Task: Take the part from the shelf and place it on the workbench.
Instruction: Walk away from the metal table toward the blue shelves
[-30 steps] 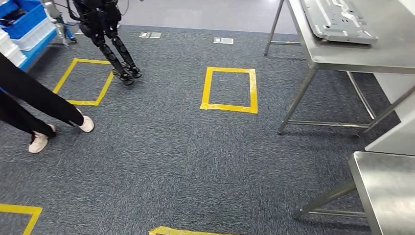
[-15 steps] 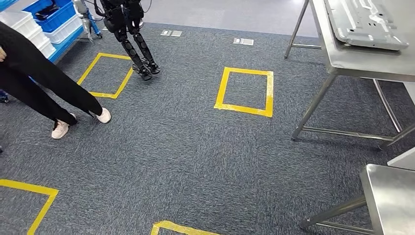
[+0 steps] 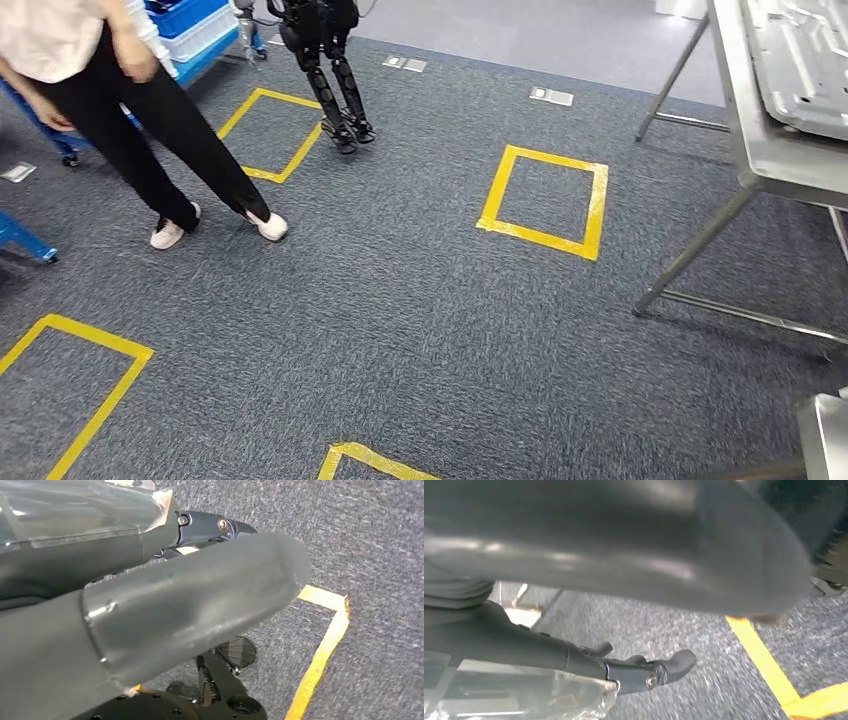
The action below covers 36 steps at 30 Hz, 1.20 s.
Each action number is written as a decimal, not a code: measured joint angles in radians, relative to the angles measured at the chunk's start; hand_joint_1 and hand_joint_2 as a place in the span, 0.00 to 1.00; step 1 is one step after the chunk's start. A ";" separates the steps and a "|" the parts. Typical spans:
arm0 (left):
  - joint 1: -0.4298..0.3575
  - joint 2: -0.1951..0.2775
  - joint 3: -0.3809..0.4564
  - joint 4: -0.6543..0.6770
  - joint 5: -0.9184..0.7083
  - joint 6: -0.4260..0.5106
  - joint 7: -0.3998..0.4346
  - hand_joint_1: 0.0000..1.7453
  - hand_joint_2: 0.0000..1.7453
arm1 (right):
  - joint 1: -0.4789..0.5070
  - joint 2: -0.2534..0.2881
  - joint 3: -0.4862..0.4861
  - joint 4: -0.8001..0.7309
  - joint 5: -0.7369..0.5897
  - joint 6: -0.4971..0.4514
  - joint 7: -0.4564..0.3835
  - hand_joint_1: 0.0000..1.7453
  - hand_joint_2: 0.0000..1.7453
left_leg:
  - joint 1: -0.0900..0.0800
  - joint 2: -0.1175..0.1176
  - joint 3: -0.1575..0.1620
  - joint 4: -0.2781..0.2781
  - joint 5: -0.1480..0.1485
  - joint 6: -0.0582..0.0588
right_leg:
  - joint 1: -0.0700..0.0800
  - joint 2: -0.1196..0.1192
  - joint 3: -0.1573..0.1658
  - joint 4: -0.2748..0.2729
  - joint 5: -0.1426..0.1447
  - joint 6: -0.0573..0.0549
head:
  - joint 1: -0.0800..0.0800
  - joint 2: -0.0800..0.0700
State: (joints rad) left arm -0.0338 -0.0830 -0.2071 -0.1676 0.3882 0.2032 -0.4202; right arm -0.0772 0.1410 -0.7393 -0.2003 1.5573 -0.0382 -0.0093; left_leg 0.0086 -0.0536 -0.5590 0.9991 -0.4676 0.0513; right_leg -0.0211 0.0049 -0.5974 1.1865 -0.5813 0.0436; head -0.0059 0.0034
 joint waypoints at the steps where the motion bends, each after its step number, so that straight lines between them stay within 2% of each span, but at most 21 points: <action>1: 0.000 -0.001 0.000 0.000 0.000 0.000 -0.001 0.00 0.00 | 0.000 0.000 0.000 0.000 0.001 0.000 0.000 0.00 0.00 | 0.000 -0.010 0.000 0.004 -0.001 -0.005 | -0.004 0.014 0.033 -0.075 0.029 0.008 | 0.001 0.000; 3: -0.001 -0.001 0.000 0.000 0.001 0.000 -0.003 0.00 0.00 | -0.001 0.000 0.001 0.001 0.002 0.000 0.000 0.00 0.00 | -0.003 -0.028 -0.005 0.011 -0.005 -0.016 | -0.006 0.034 0.068 -0.166 0.062 0.006 | 0.002 0.000; 6: 0.002 -0.001 -0.001 0.000 0.000 -0.003 -0.004 0.00 0.00 | -0.006 0.000 0.002 0.001 0.001 0.000 0.006 0.00 0.00 | 0.002 -0.040 -0.014 0.012 -0.004 -0.032 | -0.003 0.021 0.075 -0.177 0.071 -0.019 | 0.000 0.000; 8: 0.003 -0.001 -0.001 0.000 -0.001 -0.004 -0.004 0.00 0.00 | -0.007 0.000 0.002 0.001 0.001 0.000 0.008 0.00 0.00 | 0.005 -0.012 -0.033 0.051 -0.031 -0.040 | -0.006 0.006 0.077 -0.180 0.076 -0.034 | -0.003 0.000; 10: 0.002 -0.003 -0.002 0.000 -0.002 -0.005 -0.005 0.00 0.00 | -0.005 0.000 0.001 0.001 -0.001 0.000 0.009 0.00 0.00 | 0.005 0.030 -0.088 0.168 -0.097 -0.047 | -0.002 -0.013 0.076 -0.181 0.076 -0.044 | -0.008 0.000; 11: 0.001 -0.003 -0.002 0.000 -0.003 -0.007 -0.005 0.00 0.00 | -0.004 0.000 0.001 0.001 -0.002 0.000 0.009 0.00 0.00 | 0.006 0.041 -0.120 0.235 -0.126 -0.049 | 0.001 -0.024 0.075 -0.181 0.075 -0.046 | -0.009 0.000; 12: 0.001 -0.003 -0.003 0.000 -0.006 -0.008 -0.005 0.00 0.00 | -0.003 -0.001 0.001 0.001 -0.004 0.000 0.011 0.00 0.00 | 0.007 0.046 -0.145 0.284 -0.141 -0.051 | 0.004 -0.035 0.075 -0.181 0.075 -0.047 | -0.009 0.000; 13: 0.002 -0.003 -0.004 0.000 -0.008 -0.010 -0.005 0.00 0.00 | -0.002 -0.001 0.001 0.001 -0.006 0.000 0.012 0.00 0.00 | 0.007 0.049 -0.151 0.296 -0.136 -0.051 | 0.005 -0.045 0.075 -0.181 0.074 -0.048 | -0.009 0.000; 14: 0.002 -0.003 -0.005 0.000 -0.010 -0.012 -0.004 0.00 0.00 | -0.003 -0.001 0.001 0.001 -0.007 0.000 0.013 0.00 0.00 | 0.008 0.053 -0.138 0.269 -0.113 -0.050 | 0.006 -0.054 0.075 -0.181 0.073 -0.049 | -0.009 0.000; 17: -0.001 -0.003 -0.009 0.000 -0.014 -0.015 -0.004 0.00 0.00 | -0.004 0.000 0.001 0.001 -0.008 0.000 0.014 0.00 0.00 | 0.004 0.100 -0.038 0.077 -0.030 -0.043 | 0.011 -0.078 0.080 -0.180 0.068 -0.046 | -0.009 0.000; 19: -0.004 -0.003 -0.010 0.000 -0.016 -0.016 -0.004 0.00 0.00 | -0.005 0.000 0.001 0.001 -0.008 0.000 0.014 0.00 0.00 | -0.003 0.115 -0.012 0.023 -0.019 -0.037 | 0.019 -0.092 0.083 -0.181 0.063 -0.038 | -0.007 0.000; 21: -0.004 -0.003 -0.011 0.000 -0.017 -0.017 -0.004 0.00 0.00 | -0.008 -0.001 0.000 0.001 -0.008 0.000 0.014 0.00 0.00 | -0.006 0.094 -0.013 0.017 -0.015 -0.027 | 0.022 -0.104 0.088 -0.184 0.061 -0.027 | -0.005 0.000; 23: -0.004 -0.004 -0.012 0.000 -0.017 -0.017 -0.003 0.00 0.00 | -0.009 -0.001 0.000 0.001 -0.008 0.000 0.015 0.00 0.00 | -0.003 0.076 -0.007 0.007 -0.006 -0.012 | 0.020 -0.079 0.079 -0.157 0.041 -0.020 | -0.005 0.000; 25: -0.005 -0.004 -0.012 0.000 -0.017 -0.017 -0.003 0.00 0.00 | -0.008 -0.001 0.000 0.001 -0.008 0.000 0.015 0.00 0.00 | 0.000 0.058 -0.006 0.002 0.000 -0.003 | 0.015 -0.032 0.029 -0.045 -0.014 -0.025 | -0.002 0.000; 27: -0.005 -0.003 -0.012 0.000 -0.017 -0.017 -0.003 0.00 0.00 | -0.005 -0.001 0.000 0.001 -0.008 0.000 0.015 0.00 0.00 | 0.000 0.033 -0.009 0.002 0.001 -0.001 | 0.013 -0.014 -0.038 0.089 -0.063 -0.025 | 0.000 0.000; 28: -0.004 -0.003 -0.012 0.000 -0.017 -0.017 -0.002 0.00 0.00 | -0.003 -0.001 0.000 0.001 -0.008 0.000 0.015 0.00 0.00 | -0.001 0.020 -0.009 0.002 0.001 -0.001 | 0.012 -0.012 -0.052 0.114 -0.065 -0.020 | -0.001 0.000; 29: -0.003 -0.004 -0.013 0.000 -0.017 -0.017 -0.002 0.00 0.00 | -0.003 -0.001 0.000 0.001 -0.008 0.000 0.016 0.00 0.00 | -0.001 0.006 -0.008 0.003 0.002 -0.001 | 0.012 -0.009 -0.044 0.094 -0.048 -0.012 | 0.000 0.000; 31: -0.002 -0.005 -0.014 0.000 -0.017 -0.017 -0.002 0.00 0.00 | -0.003 -0.002 0.000 0.001 -0.007 0.000 0.017 0.00 0.00 | 0.000 -0.020 -0.006 0.004 0.002 -0.003 | 0.008 0.011 0.017 -0.042 0.015 0.004 | 0.000 0.000; 32: -0.002 -0.006 -0.015 0.000 -0.017 -0.018 -0.002 0.00 0.00 | -0.003 -0.003 0.000 0.001 -0.007 0.000 0.018 0.00 0.00 | -0.002 -0.032 -0.005 0.006 0.001 -0.007 | 0.007 0.025 0.046 -0.111 0.043 0.005 | 0.000 0.000; 34: -0.002 -0.006 -0.016 0.000 -0.017 -0.019 -0.002 0.00 0.00 | -0.004 -0.004 0.000 0.001 -0.006 0.000 0.018 0.00 0.00 | -0.005 -0.049 -0.008 0.008 -0.001 -0.017 | 0.007 0.042 0.072 -0.178 0.068 -0.006 | 0.000 0.000; 36: 0.000 -0.005 -0.016 0.000 -0.017 -0.019 -0.002 0.00 0.00 | -0.007 -0.004 0.000 0.001 -0.005 0.000 0.018 0.00 0.00 | -0.004 -0.061 -0.012 0.007 0.001 -0.027 | 0.007 0.027 0.075 -0.182 0.073 -0.023 | -0.001 0.000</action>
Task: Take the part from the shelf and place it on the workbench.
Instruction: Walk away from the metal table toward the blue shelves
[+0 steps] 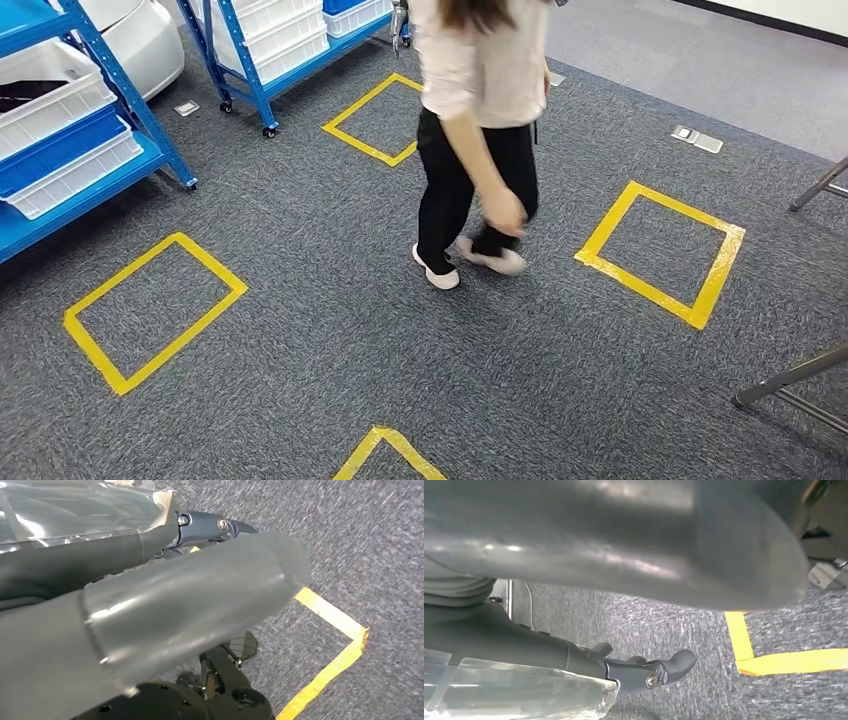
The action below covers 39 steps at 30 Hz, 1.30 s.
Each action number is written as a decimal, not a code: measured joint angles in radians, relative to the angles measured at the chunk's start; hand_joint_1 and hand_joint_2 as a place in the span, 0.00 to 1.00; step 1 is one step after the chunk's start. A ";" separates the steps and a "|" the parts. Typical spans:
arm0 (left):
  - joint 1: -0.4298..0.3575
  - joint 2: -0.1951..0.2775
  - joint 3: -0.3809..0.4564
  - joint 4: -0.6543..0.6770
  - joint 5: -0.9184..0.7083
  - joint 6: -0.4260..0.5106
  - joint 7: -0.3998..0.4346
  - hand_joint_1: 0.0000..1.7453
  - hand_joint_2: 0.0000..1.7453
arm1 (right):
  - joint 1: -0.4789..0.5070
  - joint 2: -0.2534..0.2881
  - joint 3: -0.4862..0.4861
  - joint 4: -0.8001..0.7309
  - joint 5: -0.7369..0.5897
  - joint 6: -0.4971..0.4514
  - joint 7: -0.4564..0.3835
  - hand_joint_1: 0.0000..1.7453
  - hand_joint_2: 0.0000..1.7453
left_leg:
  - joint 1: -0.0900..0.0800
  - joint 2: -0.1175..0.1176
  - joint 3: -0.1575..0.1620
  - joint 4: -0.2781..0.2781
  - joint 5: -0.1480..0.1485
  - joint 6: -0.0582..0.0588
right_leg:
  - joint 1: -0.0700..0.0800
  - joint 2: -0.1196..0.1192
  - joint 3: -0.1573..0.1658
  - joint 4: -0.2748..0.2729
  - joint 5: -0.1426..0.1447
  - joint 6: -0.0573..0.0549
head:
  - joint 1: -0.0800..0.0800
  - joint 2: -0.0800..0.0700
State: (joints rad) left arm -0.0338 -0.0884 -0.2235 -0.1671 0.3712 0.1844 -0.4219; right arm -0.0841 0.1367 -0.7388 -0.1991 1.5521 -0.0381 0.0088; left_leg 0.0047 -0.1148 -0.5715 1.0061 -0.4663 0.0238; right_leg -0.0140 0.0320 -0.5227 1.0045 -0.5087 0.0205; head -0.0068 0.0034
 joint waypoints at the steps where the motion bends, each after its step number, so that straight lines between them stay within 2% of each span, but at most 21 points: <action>1: 0.001 0.000 0.000 0.000 0.000 0.000 0.000 0.00 0.00 | -0.002 0.000 0.000 0.000 0.000 0.000 0.000 0.00 0.00 | 0.002 0.006 -0.004 0.004 -0.003 -0.005 | -0.002 -0.008 0.003 -0.002 0.003 -0.007 | 0.000 0.000; 3: 0.002 0.001 0.000 0.001 0.000 0.001 0.000 0.00 0.00 | -0.002 0.001 0.000 0.000 0.001 0.000 0.000 0.00 0.00 | 0.003 0.049 -0.031 0.062 -0.042 -0.014 | -0.007 -0.027 0.004 -0.006 0.007 -0.022 | -0.005 0.000; 5: 0.001 -0.001 -0.001 0.001 0.000 0.001 0.000 0.00 0.00 | 0.002 0.002 0.000 0.000 0.002 0.001 0.001 0.00 0.00 | 0.005 0.096 -0.093 0.190 -0.110 -0.023 | -0.003 -0.050 0.004 -0.006 0.006 -0.032 | -0.009 0.000; 7: 0.000 -0.002 -0.001 0.001 0.000 0.003 0.000 0.00 0.00 | 0.005 0.001 0.000 0.000 0.003 0.002 0.001 0.00 0.00 | 0.008 0.108 -0.141 0.283 -0.139 -0.028 | 0.001 -0.074 0.003 -0.006 0.004 -0.035 | -0.009 0.000; 9: 0.001 -0.002 -0.002 0.001 0.000 0.005 0.000 0.00 0.00 | 0.004 0.001 0.000 0.000 0.004 0.004 0.001 0.00 0.00 | 0.009 0.119 -0.114 0.230 -0.094 -0.027 | 0.002 -0.094 0.005 -0.006 0.002 -0.036 | -0.009 0.000; 11: -0.001 -0.001 -0.003 0.001 0.000 0.006 0.000 0.00 0.00 | 0.002 0.002 0.001 0.000 0.004 0.006 0.001 0.00 0.00 | 0.005 0.159 -0.038 0.089 -0.033 -0.019 | 0.006 -0.112 0.010 -0.005 -0.003 -0.032 | -0.009 0.000; 13: -0.004 -0.001 -0.005 0.000 0.000 0.006 0.000 0.00 0.00 | 0.001 0.002 0.001 0.000 0.005 0.007 0.001 0.00 0.00 | -0.002 0.187 0.002 0.012 -0.012 -0.010 | 0.012 -0.127 0.014 -0.005 -0.008 -0.025 | -0.008 0.000; 15: -0.005 -0.002 -0.006 0.000 -0.001 0.006 0.000 0.00 0.00 | -0.002 0.002 0.002 0.000 0.005 0.007 0.001 0.00 0.00 | -0.007 0.170 0.002 0.003 -0.011 -0.002 | 0.015 -0.143 0.020 -0.009 -0.010 -0.016 | -0.007 0.000; 17: -0.004 -0.003 -0.008 0.000 -0.003 0.006 0.001 0.00 0.00 | -0.004 0.002 0.003 0.000 0.005 0.009 0.001 0.00 0.00 | -0.003 0.150 0.008 -0.011 -0.001 0.011 | 0.016 -0.128 0.019 0.001 -0.019 -0.007 | -0.006 0.000; 20: -0.007 -0.003 -0.010 0.000 -0.009 0.002 0.002 0.00 0.00 | -0.002 0.001 0.003 0.000 0.005 0.013 0.001 0.00 0.00 | 0.004 0.115 0.011 -0.024 0.011 0.025 | 0.009 -0.052 -0.049 0.143 -0.088 -0.014 | -0.001 0.000; 22: -0.008 -0.002 -0.011 0.000 -0.014 -0.002 0.003 0.00 0.00 | 0.002 0.000 0.003 0.000 0.005 0.015 0.001 0.00 0.00 | 0.004 0.087 0.010 -0.023 0.012 0.026 | 0.006 -0.038 -0.108 0.257 -0.126 -0.014 | 0.000 0.000; 23: -0.008 -0.002 -0.012 0.000 -0.016 -0.005 0.004 0.00 0.00 | 0.003 -0.001 0.003 0.000 0.004 0.015 0.001 0.00 0.00 | 0.004 0.073 0.010 -0.022 0.012 0.025 | 0.004 -0.037 -0.116 0.269 -0.121 -0.007 | 0.000 0.000; 24: -0.008 -0.003 -0.014 0.000 -0.017 -0.006 0.005 0.00 0.00 | 0.004 -0.002 0.003 0.000 0.004 0.014 0.001 0.00 0.00 | 0.005 0.058 0.011 -0.021 0.012 0.024 | 0.001 -0.034 -0.105 0.241 -0.100 0.004 | 0.000 0.000; 26: -0.008 -0.003 -0.017 0.000 -0.019 -0.007 0.006 0.00 0.00 | 0.003 -0.003 0.003 0.000 0.004 0.012 0.001 0.00 0.00 | 0.005 0.032 0.012 -0.016 0.011 0.018 | -0.009 -0.009 -0.048 0.111 -0.040 0.024 | 0.001 0.000; 28: -0.009 -0.003 -0.020 0.000 -0.020 -0.006 0.007 0.00 0.00 | 0.004 -0.004 0.003 0.000 0.004 0.011 0.001 0.00 0.00 | 0.003 0.011 0.008 -0.009 0.006 0.005 | -0.013 0.015 -0.012 0.019 -0.005 0.022 | 0.000 0.000; 30: -0.008 -0.002 -0.022 0.000 -0.022 -0.006 0.008 0.00 0.00 | 0.002 -0.004 0.003 0.000 0.004 0.009 0.001 0.00 0.00 | 0.004 -0.004 0.002 -0.006 0.005 -0.007 | -0.008 0.011 -0.004 0.005 0.001 0.004 | -0.003 0.000; 31: -0.007 -0.002 -0.024 0.000 -0.023 -0.005 0.008 0.00 0.00 | 0.001 -0.004 0.003 0.000 0.003 0.009 0.001 0.00 0.00 | 0.007 0.001 0.000 -0.004 0.004 -0.012 | -0.009 0.003 -0.002 0.004 0.003 -0.004 | -0.003 0.000; 33: -0.006 -0.002 -0.025 0.001 -0.025 -0.005 0.008 0.00 0.00 | 0.000 -0.003 0.003 0.000 0.002 0.009 0.001 0.00 0.00 | 0.008 0.046 -0.018 0.035 -0.023 -0.021 | -0.011 -0.016 0.002 0.002 0.007 -0.020 | -0.007 0.000; 35: -0.009 -0.004 -0.027 0.001 -0.028 -0.004 0.007 0.00 0.00 | 0.004 -0.002 0.003 0.000 0.000 0.009 0.001 0.00 0.00 | 0.007 0.097 -0.070 0.144 -0.086 -0.027 | -0.009 -0.040 0.002 0.001 0.007 -0.030 | -0.012 0.000; 37: -0.011 -0.006 -0.032 0.001 -0.033 -0.004 0.007 0.00 0.00 | 0.009 -0.004 0.002 0.000 -0.003 0.010 0.002 0.00 0.00 | 0.009 0.108 -0.128 0.260 -0.132 -0.031 | -0.004 -0.067 0.001 0.001 0.004 -0.035 | -0.013 0.000; 39: -0.010 -0.007 -0.037 0.001 -0.040 -0.005 0.009 0.00 0.00 | 0.010 -0.005 0.002 0.000 -0.008 0.010 0.003 0.00 0.00 | 0.009 0.114 -0.129 0.260 -0.110 -0.030 | -0.002 -0.090 0.002 0.001 0.001 -0.038 | -0.013 0.000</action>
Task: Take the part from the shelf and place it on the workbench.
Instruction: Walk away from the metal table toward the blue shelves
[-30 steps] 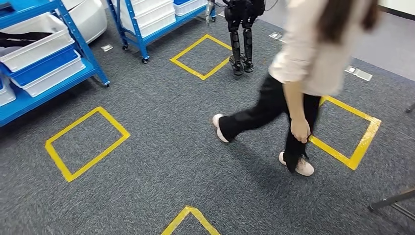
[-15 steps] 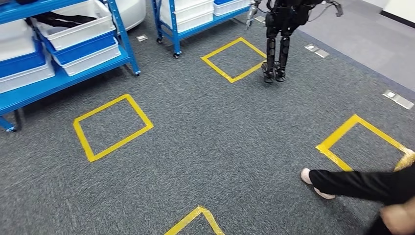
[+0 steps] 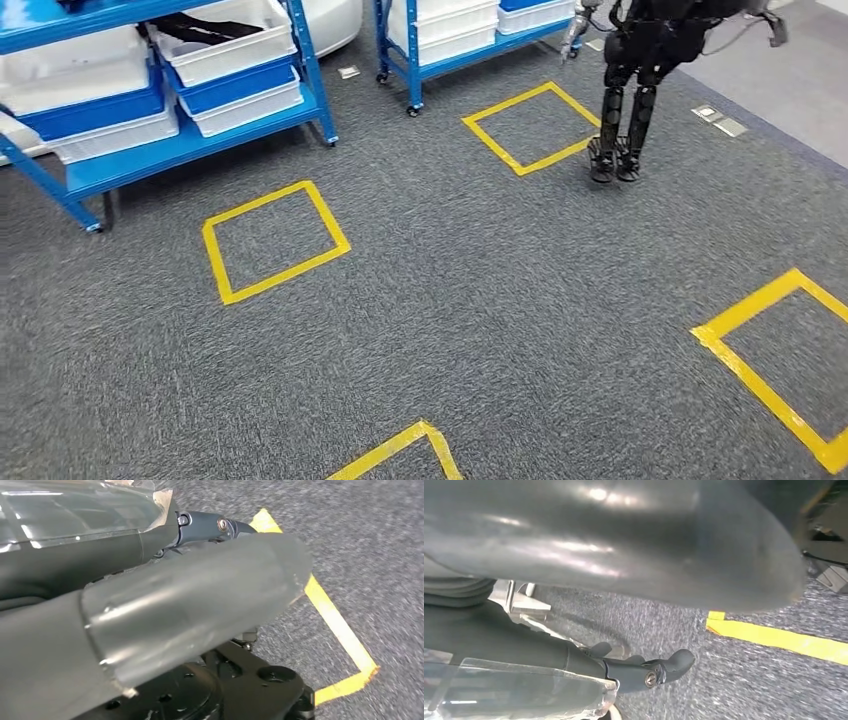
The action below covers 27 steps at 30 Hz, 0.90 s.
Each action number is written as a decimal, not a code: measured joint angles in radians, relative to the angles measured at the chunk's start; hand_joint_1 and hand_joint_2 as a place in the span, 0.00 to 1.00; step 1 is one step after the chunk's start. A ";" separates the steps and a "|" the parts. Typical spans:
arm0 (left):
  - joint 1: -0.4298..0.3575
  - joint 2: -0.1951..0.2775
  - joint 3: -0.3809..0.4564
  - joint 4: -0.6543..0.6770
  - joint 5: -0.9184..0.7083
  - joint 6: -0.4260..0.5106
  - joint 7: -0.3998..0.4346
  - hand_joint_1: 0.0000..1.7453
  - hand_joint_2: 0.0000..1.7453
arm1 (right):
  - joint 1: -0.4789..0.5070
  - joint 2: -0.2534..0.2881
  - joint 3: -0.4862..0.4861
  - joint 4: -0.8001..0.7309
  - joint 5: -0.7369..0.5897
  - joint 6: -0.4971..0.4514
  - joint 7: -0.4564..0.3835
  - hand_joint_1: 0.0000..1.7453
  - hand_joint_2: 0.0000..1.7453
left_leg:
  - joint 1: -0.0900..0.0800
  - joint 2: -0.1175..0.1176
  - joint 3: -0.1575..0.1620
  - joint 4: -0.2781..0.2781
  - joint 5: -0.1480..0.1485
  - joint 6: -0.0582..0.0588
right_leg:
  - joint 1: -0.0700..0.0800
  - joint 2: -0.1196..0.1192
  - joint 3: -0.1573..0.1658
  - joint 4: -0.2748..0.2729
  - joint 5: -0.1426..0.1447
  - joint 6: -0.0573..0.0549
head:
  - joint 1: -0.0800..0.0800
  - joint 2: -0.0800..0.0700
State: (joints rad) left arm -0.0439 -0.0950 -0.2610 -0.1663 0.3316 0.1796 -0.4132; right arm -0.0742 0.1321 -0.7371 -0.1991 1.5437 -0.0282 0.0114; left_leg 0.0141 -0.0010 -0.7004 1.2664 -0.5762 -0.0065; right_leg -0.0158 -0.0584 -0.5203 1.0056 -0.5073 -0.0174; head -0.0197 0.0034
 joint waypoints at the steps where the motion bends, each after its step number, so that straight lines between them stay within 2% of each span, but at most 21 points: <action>1: 0.000 0.000 -0.002 0.000 -0.003 0.000 0.001 0.00 0.00 | 0.000 0.000 0.000 0.000 -0.003 0.000 0.000 0.00 0.00 | -0.001 0.010 0.028 -0.054 0.032 0.003 | 0.001 -0.010 0.002 0.000 -0.002 0.000 | 0.000 0.000; 3: -0.006 -0.001 -0.006 0.000 -0.010 -0.001 0.004 0.00 0.00 | -0.001 0.000 -0.001 0.000 -0.007 0.000 0.001 0.00 0.00 | -0.007 0.061 0.098 -0.186 0.087 0.014 | 0.006 -0.028 0.008 0.000 -0.007 0.004 | 0.000 0.000; 5: -0.013 -0.002 -0.012 -0.001 -0.014 -0.001 0.007 0.00 0.00 | 0.000 -0.001 -0.001 0.000 -0.009 0.000 0.004 0.00 0.00 | -0.015 0.089 0.128 -0.248 0.102 0.024 | 0.013 -0.047 0.013 -0.001 -0.012 0.012 | 0.001 0.000; 7: -0.015 -0.003 -0.016 -0.001 -0.015 -0.002 0.008 0.00 0.00 | -0.003 -0.001 -0.002 0.000 -0.008 0.000 0.007 0.00 0.00 | -0.016 0.065 0.128 -0.257 0.105 0.032 | 0.017 -0.065 0.018 -0.004 -0.016 0.021 | 0.002 0.000; 8: -0.014 -0.005 -0.017 -0.001 -0.013 -0.003 0.007 0.00 0.00 | -0.004 -0.001 -0.002 0.000 -0.006 0.000 0.007 0.00 0.00 | -0.014 0.053 0.130 -0.263 0.110 0.037 | 0.017 -0.058 0.018 0.001 -0.021 0.025 | 0.003 0.000; 9: -0.013 -0.006 -0.018 -0.001 -0.010 -0.004 0.007 0.00 0.00 | -0.004 -0.001 -0.002 0.000 -0.005 0.000 0.007 0.00 0.00 | -0.011 0.041 0.133 -0.269 0.115 0.043 | 0.017 -0.038 0.011 0.021 -0.034 0.028 | 0.004 0.000; 11: -0.014 -0.007 -0.018 -0.002 -0.006 -0.007 0.006 0.00 0.00 | -0.003 -0.002 -0.002 0.000 -0.002 0.000 0.007 0.00 0.00 | -0.006 0.017 0.134 -0.276 0.122 0.052 | 0.012 0.020 -0.032 0.119 -0.083 0.024 | 0.008 0.000; 12: -0.014 -0.006 -0.018 -0.002 -0.006 -0.008 0.006 0.00 0.00 | -0.001 -0.002 -0.002 0.000 -0.002 0.000 0.007 0.00 0.00 | -0.006 0.003 0.132 -0.276 0.124 0.054 | 0.010 0.038 -0.066 0.189 -0.113 0.022 | 0.009 0.000; 13: -0.014 -0.006 -0.018 -0.002 -0.006 -0.009 0.006 0.00 0.00 | 0.000 -0.002 -0.002 0.000 -0.002 0.000 0.007 0.00 0.00 | -0.006 -0.012 0.130 -0.276 0.125 0.055 | 0.008 0.046 -0.097 0.250 -0.135 0.023 | 0.010 0.000; 14: -0.012 -0.006 -0.018 -0.002 -0.005 -0.010 0.005 0.00 0.00 | 0.000 -0.003 -0.002 0.000 -0.001 0.000 0.007 0.00 0.00 | -0.006 -0.027 0.130 -0.275 0.125 0.055 | 0.006 0.050 -0.115 0.282 -0.141 0.028 | 0.010 0.000; 15: -0.010 -0.006 -0.017 -0.002 -0.004 -0.011 0.005 0.00 0.00 | 0.000 -0.003 -0.002 0.000 0.001 0.000 0.007 0.00 0.00 | -0.005 -0.042 0.130 -0.274 0.125 0.054 | 0.003 0.052 -0.116 0.279 -0.132 0.037 | 0.010 0.000; 16: -0.008 -0.006 -0.017 -0.002 -0.002 -0.012 0.005 0.00 0.00 | -0.001 -0.004 -0.002 0.000 0.003 -0.001 0.007 0.00 0.00 | -0.004 -0.056 0.131 -0.272 0.125 0.053 | -0.001 0.055 -0.097 0.235 -0.106 0.048 | 0.010 0.000; 17: -0.008 -0.007 -0.017 -0.002 0.001 -0.013 0.004 0.00 0.00 | -0.001 -0.005 -0.002 0.000 0.005 -0.001 0.007 0.00 0.00 | -0.003 -0.070 0.131 -0.269 0.124 0.050 | -0.006 0.065 -0.064 0.162 -0.071 0.060 | 0.010 0.000; 18: -0.007 -0.006 -0.017 -0.002 0.004 -0.014 0.004 0.00 0.00 | -0.001 -0.005 -0.002 0.000 0.008 -0.002 0.007 0.00 0.00 | -0.003 -0.083 0.130 -0.264 0.122 0.045 | -0.010 0.082 -0.036 0.098 -0.044 0.066 | 0.011 0.000; 19: -0.007 -0.005 -0.016 -0.002 0.007 -0.015 0.005 0.00 0.00 | -0.001 -0.004 -0.001 0.001 0.011 -0.002 0.007 0.00 0.00 | -0.005 -0.094 0.127 -0.258 0.120 0.038 | -0.012 0.101 -0.017 0.049 -0.024 0.066 | 0.011 0.000; 20: -0.007 -0.004 -0.016 -0.002 0.009 -0.016 0.005 0.00 0.00 | -0.001 -0.004 0.000 0.001 0.014 -0.002 0.007 0.00 0.00 | -0.006 -0.103 0.123 -0.254 0.118 0.032 | -0.012 0.115 -0.007 0.023 -0.014 0.061 | 0.011 0.000; 21: -0.007 -0.003 -0.016 -0.002 0.012 -0.015 0.006 0.00 0.00 | -0.001 -0.003 0.002 0.002 0.017 -0.002 0.008 0.00 0.00 | -0.008 -0.111 0.120 -0.252 0.118 0.026 | -0.010 0.120 -0.008 0.022 -0.013 0.053 | 0.010 0.000; 23: -0.005 0.000 -0.015 -0.001 0.015 -0.013 0.006 0.00 0.00 | -0.004 -0.002 0.006 0.002 0.023 0.000 0.009 0.00 0.00 | -0.005 -0.122 0.112 -0.250 0.120 0.019 | -0.011 0.105 -0.005 0.021 -0.008 0.039 | 0.008 0.000; 24: -0.003 0.001 -0.014 -0.001 0.016 -0.011 0.006 0.00 0.00 | -0.005 -0.001 0.009 0.002 0.024 0.001 0.009 0.00 0.00 | -0.004 -0.110 0.107 -0.240 0.114 0.015 | -0.012 0.095 -0.004 0.020 -0.006 0.032 | 0.007 0.000; 25: -0.004 0.002 -0.014 -0.001 0.016 -0.011 0.005 0.00 0.00 | -0.005 0.001 0.012 0.002 0.025 0.003 0.009 0.00 0.00 | -0.003 -0.087 0.093 -0.213 0.096 0.012 | -0.014 0.084 -0.004 0.019 -0.004 0.025 | 0.004 0.000; 27: -0.006 0.002 -0.014 -0.001 0.016 -0.010 0.005 0.00 0.00 | -0.003 0.001 0.016 0.002 0.026 0.005 0.009 0.00 0.00 | -0.004 -0.029 0.037 -0.098 0.032 0.005 | -0.010 0.059 -0.005 0.019 -0.005 0.013 | -0.002 0.000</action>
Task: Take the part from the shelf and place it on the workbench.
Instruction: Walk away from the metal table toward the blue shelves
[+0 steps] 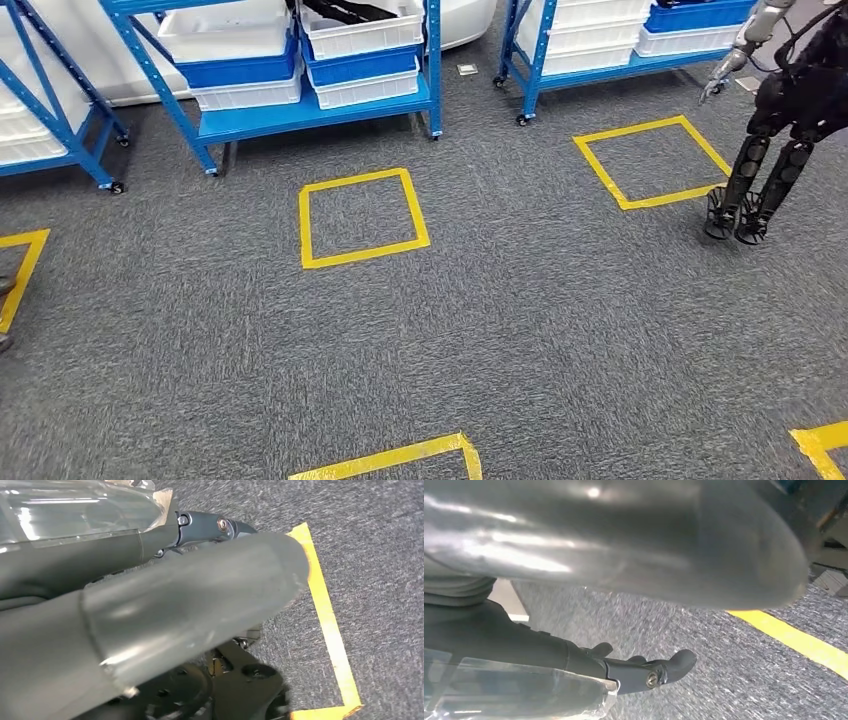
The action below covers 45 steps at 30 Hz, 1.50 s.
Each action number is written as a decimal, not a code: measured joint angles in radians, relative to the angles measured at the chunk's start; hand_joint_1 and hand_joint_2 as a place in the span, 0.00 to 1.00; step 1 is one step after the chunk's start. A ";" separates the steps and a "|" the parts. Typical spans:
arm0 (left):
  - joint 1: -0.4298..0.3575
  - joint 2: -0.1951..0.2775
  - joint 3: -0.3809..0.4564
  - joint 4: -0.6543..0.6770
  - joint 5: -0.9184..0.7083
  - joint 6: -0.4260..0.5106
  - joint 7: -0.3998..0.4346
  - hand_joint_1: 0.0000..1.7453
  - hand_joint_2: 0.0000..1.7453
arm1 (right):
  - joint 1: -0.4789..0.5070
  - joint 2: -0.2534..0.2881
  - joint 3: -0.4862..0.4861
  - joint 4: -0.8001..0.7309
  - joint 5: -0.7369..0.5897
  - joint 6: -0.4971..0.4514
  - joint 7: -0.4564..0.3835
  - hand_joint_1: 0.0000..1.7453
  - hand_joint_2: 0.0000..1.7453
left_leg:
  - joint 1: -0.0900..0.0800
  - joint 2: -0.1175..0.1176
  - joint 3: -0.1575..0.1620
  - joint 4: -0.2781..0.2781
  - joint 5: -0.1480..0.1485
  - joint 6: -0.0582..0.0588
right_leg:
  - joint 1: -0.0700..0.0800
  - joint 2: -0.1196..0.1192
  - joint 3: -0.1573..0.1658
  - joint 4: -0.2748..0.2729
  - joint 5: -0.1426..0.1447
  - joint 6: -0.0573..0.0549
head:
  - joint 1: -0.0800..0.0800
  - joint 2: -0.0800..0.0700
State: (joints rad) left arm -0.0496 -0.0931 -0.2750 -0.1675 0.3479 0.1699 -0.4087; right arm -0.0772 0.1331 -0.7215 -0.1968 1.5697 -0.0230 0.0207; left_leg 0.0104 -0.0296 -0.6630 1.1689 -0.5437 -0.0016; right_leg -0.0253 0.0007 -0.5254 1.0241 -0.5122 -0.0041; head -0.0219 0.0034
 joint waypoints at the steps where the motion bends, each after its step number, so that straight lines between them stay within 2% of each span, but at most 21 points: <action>1: -0.001 0.000 0.000 0.000 0.000 0.000 0.000 0.00 0.00 | 0.002 -0.001 0.002 0.000 0.000 0.001 0.000 0.00 0.00 | 0.001 0.016 -0.034 0.070 -0.031 -0.003 | 0.003 -0.014 -0.001 0.000 -0.001 -0.003 | -0.002 0.000; 3: 0.000 -0.001 0.000 0.000 0.000 0.000 0.000 0.00 0.00 | 0.003 -0.002 0.004 0.000 0.000 0.000 0.000 0.00 0.00 | 0.001 0.026 -0.069 0.140 -0.046 -0.004 | 0.006 -0.041 -0.002 0.000 -0.003 -0.006 | -0.002 0.000; 4: 0.001 -0.001 0.000 0.000 0.000 0.000 0.000 0.00 0.00 | 0.002 -0.003 0.004 0.000 0.000 -0.001 0.000 0.00 0.00 | 0.001 0.029 -0.057 0.119 -0.026 -0.002 | 0.008 -0.052 -0.001 0.000 -0.004 -0.007 | -0.002 0.000; 6: 0.001 0.000 0.000 0.000 -0.002 0.000 0.000 0.00 0.00 | -0.001 -0.003 0.005 0.000 0.000 -0.003 0.000 0.00 0.00 | -0.003 0.060 0.015 -0.011 0.036 0.011 | 0.010 -0.072 0.003 0.000 -0.006 -0.008 | -0.003 0.000; 8: -0.005 0.000 0.000 0.000 -0.004 0.000 0.000 0.00 0.00 | -0.003 -0.002 0.005 0.000 -0.001 -0.005 -0.001 0.00 0.00 | -0.012 0.097 0.072 -0.119 0.068 0.023 | 0.018 -0.090 0.006 0.000 -0.011 -0.004 | -0.002 0.000; 11: -0.007 0.000 -0.001 0.000 -0.007 0.000 0.001 0.00 0.00 | -0.006 -0.003 0.006 0.000 -0.001 -0.006 -0.002 0.00 0.00 | -0.015 0.082 0.079 -0.147 0.072 0.032 | 0.025 -0.114 0.011 -0.004 -0.016 0.007 | 0.000 0.000; 13: -0.006 -0.002 -0.001 0.000 -0.007 -0.001 0.001 0.00 0.00 | -0.008 -0.004 0.007 0.000 0.000 -0.006 -0.002 0.00 0.00 | -0.009 0.061 0.085 -0.160 0.081 0.041 | 0.024 -0.084 0.004 0.021 -0.034 0.014 | 0.001 0.000; 15: -0.008 -0.004 -0.001 0.000 -0.009 -0.003 0.001 0.00 0.00 | -0.005 -0.006 0.007 0.000 -0.001 -0.006 -0.001 0.00 0.00 | -0.005 0.040 0.088 -0.167 0.088 0.048 | 0.020 -0.033 -0.041 0.120 -0.082 0.010 | 0.004 0.000; 18: -0.009 -0.005 -0.001 0.000 -0.012 -0.005 0.001 0.00 0.00 | -0.001 -0.009 0.007 0.000 -0.002 -0.006 0.001 0.00 0.00 | -0.004 0.001 0.087 -0.166 0.089 0.050 | 0.014 -0.011 -0.119 0.273 -0.132 0.015 | 0.005 0.000; 19: -0.008 -0.006 -0.001 0.000 -0.012 -0.006 0.001 0.00 0.00 | -0.001 -0.010 0.007 0.000 -0.003 -0.006 0.001 0.00 0.00 | -0.003 -0.012 0.088 -0.165 0.089 0.049 | 0.013 -0.010 -0.119 0.267 -0.120 0.024 | 0.006 0.000; 22: -0.007 -0.008 -0.001 0.000 -0.012 -0.006 0.002 0.00 0.00 | -0.001 -0.011 0.007 0.000 -0.003 -0.005 0.003 0.00 0.00 | -0.002 -0.054 0.088 -0.158 0.085 0.039 | 0.001 0.028 -0.042 0.080 -0.031 0.051 | 0.007 0.000; 24: -0.006 -0.008 -0.001 0.000 -0.013 -0.006 0.002 0.00 0.00 | 0.000 -0.011 0.007 0.001 -0.005 -0.005 0.004 0.00 0.00 | -0.005 -0.073 0.082 -0.151 0.082 0.027 | 0.000 0.051 -0.014 0.009 -0.004 0.044 | 0.008 0.000; 26: -0.004 -0.008 -0.001 0.000 -0.014 -0.004 0.003 0.00 0.00 | -0.001 -0.012 0.006 0.002 -0.007 -0.004 0.006 0.00 0.00 | -0.004 -0.085 0.077 -0.152 0.084 0.018 | 0.002 0.037 -0.011 0.007 0.000 0.025 | 0.006 0.000; 29: -0.004 -0.007 -0.002 0.000 -0.014 -0.002 0.003 0.00 0.00 | -0.001 -0.010 0.006 0.002 -0.008 -0.005 0.007 0.00 0.00 | -0.001 -0.030 0.049 -0.095 0.050 0.005 | -0.001 0.012 -0.008 0.003 0.005 0.005 | 0.000 0.000; 31: -0.007 -0.008 -0.002 0.000 -0.015 -0.004 0.003 0.00 0.00 | 0.002 -0.010 0.006 0.002 -0.009 -0.007 0.007 0.00 0.00 | 0.000 0.015 -0.011 0.026 -0.011 -0.003 | 0.003 -0.008 -0.007 0.003 0.003 -0.004 | -0.005 0.000; 33: -0.007 -0.009 -0.003 0.000 -0.017 -0.008 0.009 0.00 0.00 | 0.005 -0.011 0.006 0.002 -0.007 -0.009 0.007 0.00 0.00 | 0.002 0.025 -0.062 0.123 -0.041 -0.005 | 0.007 -0.025 -0.007 0.003 0.000 -0.008 | -0.005 0.000; 34: -0.006 -0.009 -0.003 0.000 -0.019 -0.010 0.013 0.00 0.00 | 0.005 -0.011 0.006 0.002 -0.005 -0.010 0.008 0.00 0.00 | 0.002 0.027 -0.064 0.124 -0.030 -0.004 | 0.009 -0.031 -0.007 0.003 -0.001 -0.009 | -0.005 0.000; 37: -0.008 -0.008 -0.005 -0.001 -0.024 -0.009 0.022 0.00 0.00 | 0.002 -0.010 0.010 0.002 -0.001 -0.011 0.008 0.00 0.00 | -0.003 0.035 0.025 -0.048 0.057 0.016 | 0.014 -0.037 -0.003 0.003 -0.003 -0.009 | -0.005 0.000; 39: -0.013 -0.006 -0.007 -0.001 -0.026 -0.008 0.023 0.00 0.00 | 0.002 -0.008 0.012 0.002 0.000 -0.011 0.009 0.00 0.00 | -0.009 0.046 0.069 -0.132 0.080 0.020 | 0.023 -0.039 -0.006 0.004 -0.007 -0.008 | -0.004 0.000; 42: -0.016 -0.008 -0.008 -0.001 -0.028 -0.007 0.024 0.00 0.00 | 0.003 -0.008 0.013 0.002 0.000 -0.012 0.009 0.00 0.00 | -0.014 0.047 0.076 -0.146 0.080 0.007 | 0.030 -0.042 -0.012 0.005 -0.013 -0.012 | -0.004 0.000; 45: -0.017 -0.006 -0.009 -0.001 -0.032 -0.001 0.027 0.00 0.00 | 0.003 -0.008 0.018 0.002 0.000 -0.012 0.009 0.00 0.00 | -0.018 0.045 0.077 -0.145 0.079 0.013 | 0.027 -0.043 -0.010 0.001 -0.011 -0.009 | -0.004 0.000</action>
State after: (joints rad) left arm -0.0669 -0.0993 -0.2840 -0.1684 0.3161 0.1691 -0.3819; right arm -0.0739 0.1254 -0.7034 -0.1953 1.5698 -0.0348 0.0299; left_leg -0.0079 0.0153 -0.5859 1.0234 -0.4647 0.0113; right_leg 0.0016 -0.0423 -0.5352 1.0249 -0.5237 -0.0127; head -0.0260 0.0034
